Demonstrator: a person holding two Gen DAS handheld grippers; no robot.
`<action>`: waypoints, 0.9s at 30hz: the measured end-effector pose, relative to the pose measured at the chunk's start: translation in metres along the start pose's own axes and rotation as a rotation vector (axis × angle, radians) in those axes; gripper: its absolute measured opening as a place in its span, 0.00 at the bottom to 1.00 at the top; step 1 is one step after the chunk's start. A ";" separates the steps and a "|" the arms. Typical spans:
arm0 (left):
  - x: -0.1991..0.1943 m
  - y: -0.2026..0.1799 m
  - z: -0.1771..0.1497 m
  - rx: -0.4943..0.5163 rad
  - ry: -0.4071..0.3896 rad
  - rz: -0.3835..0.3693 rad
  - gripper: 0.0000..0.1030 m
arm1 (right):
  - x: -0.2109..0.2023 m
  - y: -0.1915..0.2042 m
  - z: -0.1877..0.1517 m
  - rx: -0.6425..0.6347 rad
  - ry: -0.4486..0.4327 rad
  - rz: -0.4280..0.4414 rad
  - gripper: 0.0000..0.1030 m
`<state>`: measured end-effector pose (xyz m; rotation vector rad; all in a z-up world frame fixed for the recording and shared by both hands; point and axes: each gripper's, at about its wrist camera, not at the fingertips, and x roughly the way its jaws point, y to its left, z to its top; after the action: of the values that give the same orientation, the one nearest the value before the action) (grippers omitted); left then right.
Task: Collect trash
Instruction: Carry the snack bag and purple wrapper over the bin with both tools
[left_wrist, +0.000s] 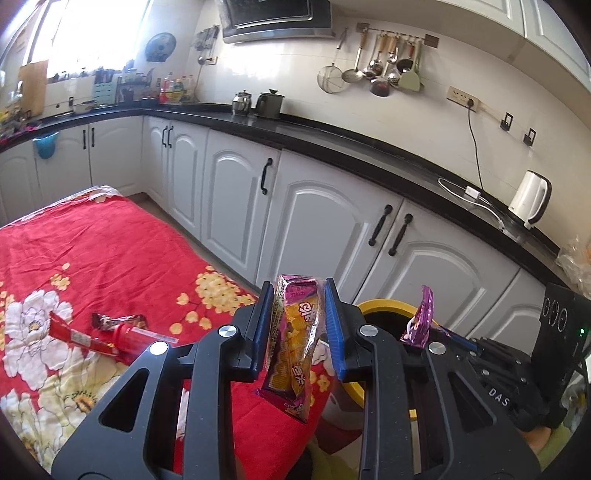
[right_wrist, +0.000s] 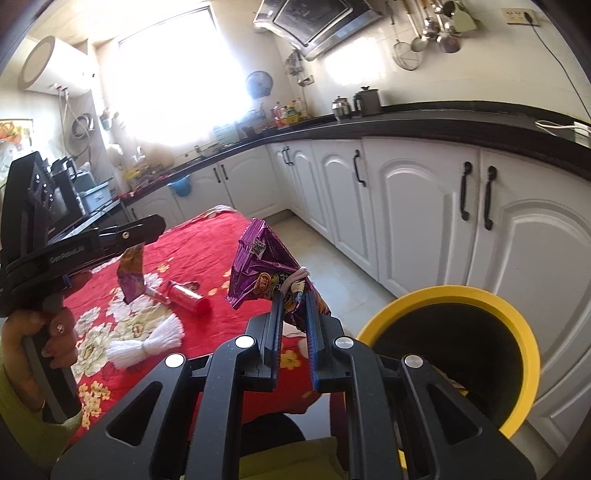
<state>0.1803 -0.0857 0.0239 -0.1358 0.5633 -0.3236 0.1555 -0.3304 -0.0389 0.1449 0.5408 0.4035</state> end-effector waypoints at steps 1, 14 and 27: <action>0.002 -0.002 -0.001 0.003 0.001 -0.002 0.20 | -0.001 -0.004 0.000 0.007 -0.002 -0.007 0.11; 0.025 -0.039 -0.010 0.046 0.018 -0.046 0.20 | -0.011 -0.055 -0.012 0.093 -0.011 -0.087 0.11; 0.059 -0.077 -0.027 0.070 0.075 -0.097 0.20 | -0.014 -0.109 -0.038 0.193 0.017 -0.169 0.11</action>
<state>0.1919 -0.1785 -0.0120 -0.0840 0.6197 -0.4438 0.1603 -0.4342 -0.0907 0.2790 0.6039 0.1872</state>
